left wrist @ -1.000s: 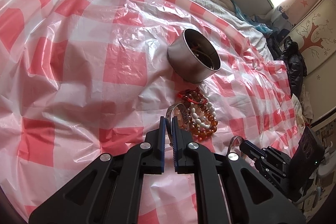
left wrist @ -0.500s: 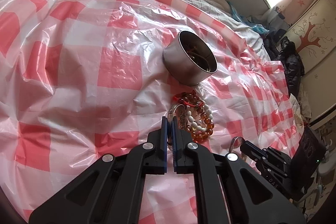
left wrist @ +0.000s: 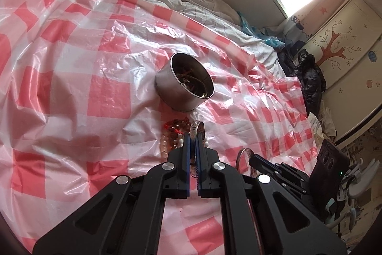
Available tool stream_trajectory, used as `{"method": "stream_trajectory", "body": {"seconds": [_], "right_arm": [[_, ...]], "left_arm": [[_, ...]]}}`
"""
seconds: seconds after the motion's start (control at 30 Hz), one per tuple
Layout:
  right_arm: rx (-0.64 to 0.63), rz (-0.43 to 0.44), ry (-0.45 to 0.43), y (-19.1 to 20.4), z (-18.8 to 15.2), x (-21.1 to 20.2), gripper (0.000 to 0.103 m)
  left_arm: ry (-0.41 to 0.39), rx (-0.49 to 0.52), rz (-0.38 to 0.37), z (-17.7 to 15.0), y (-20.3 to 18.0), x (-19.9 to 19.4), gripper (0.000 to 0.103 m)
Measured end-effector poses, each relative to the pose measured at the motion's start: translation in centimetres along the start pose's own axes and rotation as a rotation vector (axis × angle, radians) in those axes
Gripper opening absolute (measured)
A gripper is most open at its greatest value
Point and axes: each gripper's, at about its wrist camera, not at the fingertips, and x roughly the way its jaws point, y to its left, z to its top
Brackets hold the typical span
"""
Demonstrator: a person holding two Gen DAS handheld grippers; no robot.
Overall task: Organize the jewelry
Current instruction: 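Carry the second bangle over the tin and open the left tool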
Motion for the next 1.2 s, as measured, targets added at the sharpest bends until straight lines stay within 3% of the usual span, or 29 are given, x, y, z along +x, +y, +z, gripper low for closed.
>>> {"method": "stream_trajectory", "body": {"seconds": [0.2, 0.5, 0.67, 0.8, 0.87, 0.97, 1.0, 1.13, 1.2], "right_arm": [[0.062, -0.038, -0.072, -2.7, 3.0, 0.1, 0.005], [0.088, -0.026, -0.07, -3.5, 2.9, 0.2, 0.005], [0.086, -0.02, -0.07, -3.4, 2.8, 0.2, 0.005], [0.083, -0.019, -0.062, -3.4, 2.7, 0.4, 0.005], [0.081, -0.02, -0.059, -3.4, 2.7, 0.5, 0.005], [0.078, -0.021, -0.056, -3.3, 2.7, 0.6, 0.005], [0.076, -0.021, -0.055, -3.3, 2.6, 0.7, 0.005], [0.066, -0.02, -0.058, -3.0, 2.7, 0.7, 0.005], [0.059, -0.017, -0.06, -2.7, 2.7, 0.7, 0.005]], "left_arm": [[-0.02, 0.034, -0.036, 2.4, -2.5, 1.7, 0.004], [-0.026, 0.02, -0.079, 7.5, -3.2, 6.8, 0.004], [-0.007, 0.038, -0.019, 9.0, -3.2, 9.9, 0.004], [0.082, 0.071, 0.133, 9.2, -2.7, 12.9, 0.006], [0.138, 0.107, 0.247, 9.1, -2.5, 13.9, 0.016], [0.158, 0.181, 0.309, 8.7, -3.3, 13.6, 0.029], [0.146, 0.203, 0.333, 8.6, -3.6, 13.0, 0.042], [0.067, 0.203, 0.338, 8.3, -4.0, 8.9, 0.066], [0.039, 0.171, 0.295, 7.9, -3.5, 6.7, 0.069]]}}
